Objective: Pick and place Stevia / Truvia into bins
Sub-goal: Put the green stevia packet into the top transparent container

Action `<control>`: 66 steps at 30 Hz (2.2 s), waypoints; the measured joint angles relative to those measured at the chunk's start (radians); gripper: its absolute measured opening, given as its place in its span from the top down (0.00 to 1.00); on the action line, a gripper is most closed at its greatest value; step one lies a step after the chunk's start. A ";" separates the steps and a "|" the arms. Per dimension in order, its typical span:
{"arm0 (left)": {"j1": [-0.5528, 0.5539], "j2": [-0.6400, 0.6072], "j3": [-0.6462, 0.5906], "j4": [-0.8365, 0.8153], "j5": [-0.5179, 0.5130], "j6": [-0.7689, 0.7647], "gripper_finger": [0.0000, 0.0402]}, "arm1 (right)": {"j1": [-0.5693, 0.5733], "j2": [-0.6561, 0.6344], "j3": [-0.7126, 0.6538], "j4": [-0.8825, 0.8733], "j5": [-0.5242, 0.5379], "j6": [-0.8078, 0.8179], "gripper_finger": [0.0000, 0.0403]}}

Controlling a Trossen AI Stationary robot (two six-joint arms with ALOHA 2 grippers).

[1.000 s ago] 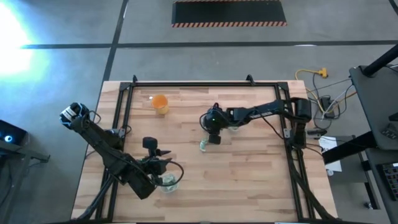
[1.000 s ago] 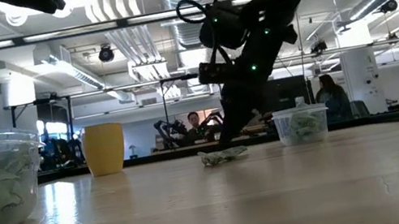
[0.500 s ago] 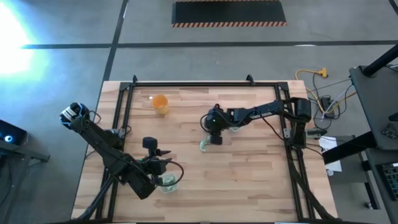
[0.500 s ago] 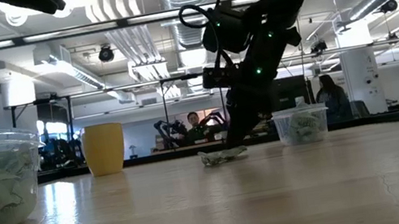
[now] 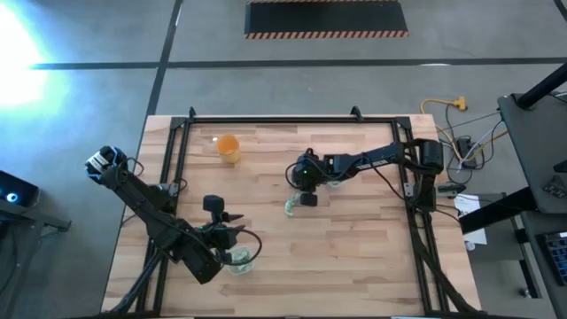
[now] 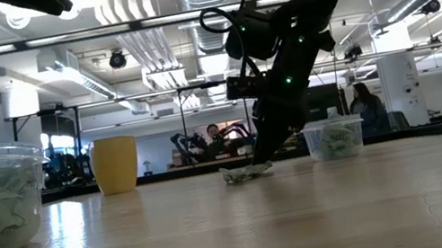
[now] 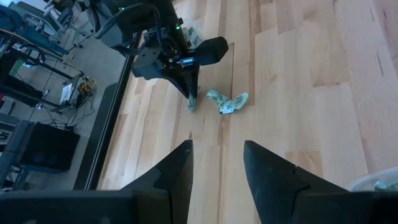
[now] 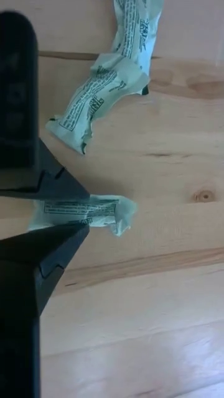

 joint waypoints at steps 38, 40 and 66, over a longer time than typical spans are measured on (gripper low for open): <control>0.000 0.000 -0.002 -0.001 0.002 0.000 0.69 | 0.036 -0.377 -0.142 -0.190 0.082 0.096 0.98; 0.000 0.000 -0.002 0.000 0.002 0.000 0.69 | 0.036 -0.417 -0.168 -0.187 0.084 0.111 0.98; 0.002 0.000 -0.006 0.005 0.001 0.000 0.69 | -0.007 -0.538 -0.419 -0.120 0.185 0.201 0.98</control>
